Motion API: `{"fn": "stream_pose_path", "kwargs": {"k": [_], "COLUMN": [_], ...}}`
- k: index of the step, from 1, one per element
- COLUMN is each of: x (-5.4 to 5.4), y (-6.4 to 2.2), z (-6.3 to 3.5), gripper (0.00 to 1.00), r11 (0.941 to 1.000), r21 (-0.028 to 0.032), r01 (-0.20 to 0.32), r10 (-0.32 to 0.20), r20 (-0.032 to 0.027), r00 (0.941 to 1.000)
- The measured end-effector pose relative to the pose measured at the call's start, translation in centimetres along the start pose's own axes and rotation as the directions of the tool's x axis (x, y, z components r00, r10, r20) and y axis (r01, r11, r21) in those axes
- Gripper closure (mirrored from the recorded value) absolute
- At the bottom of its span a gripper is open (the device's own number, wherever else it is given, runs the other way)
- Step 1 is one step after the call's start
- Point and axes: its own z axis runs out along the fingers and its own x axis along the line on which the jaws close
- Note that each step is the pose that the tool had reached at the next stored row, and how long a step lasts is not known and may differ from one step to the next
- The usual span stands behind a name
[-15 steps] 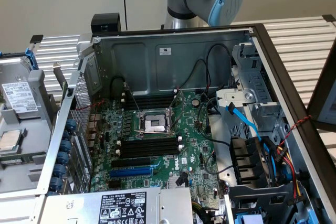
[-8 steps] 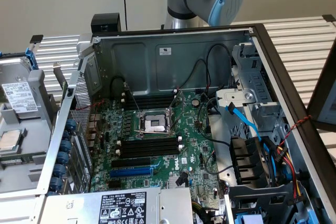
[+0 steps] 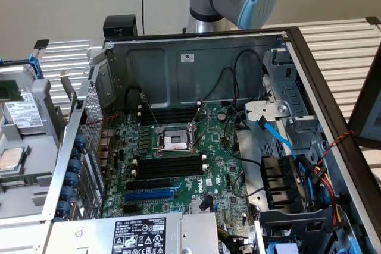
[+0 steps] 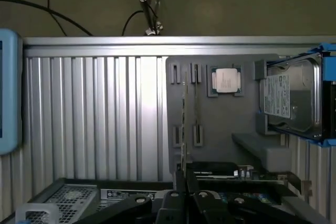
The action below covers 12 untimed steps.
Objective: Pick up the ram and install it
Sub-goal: 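Pick up the ram and move it above insertion slot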
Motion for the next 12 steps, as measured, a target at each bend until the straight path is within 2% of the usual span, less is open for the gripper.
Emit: {"fn": "stream_pose_path", "kwargs": {"k": [12], "x": [0.0], "y": [-5.50], "z": [-0.79], "gripper": [0.87], "r11": [1.0000], "r21": [-0.0001], "r01": [0.000], "r10": [0.000], "r20": [0.0000], "r00": [1.0000]}}
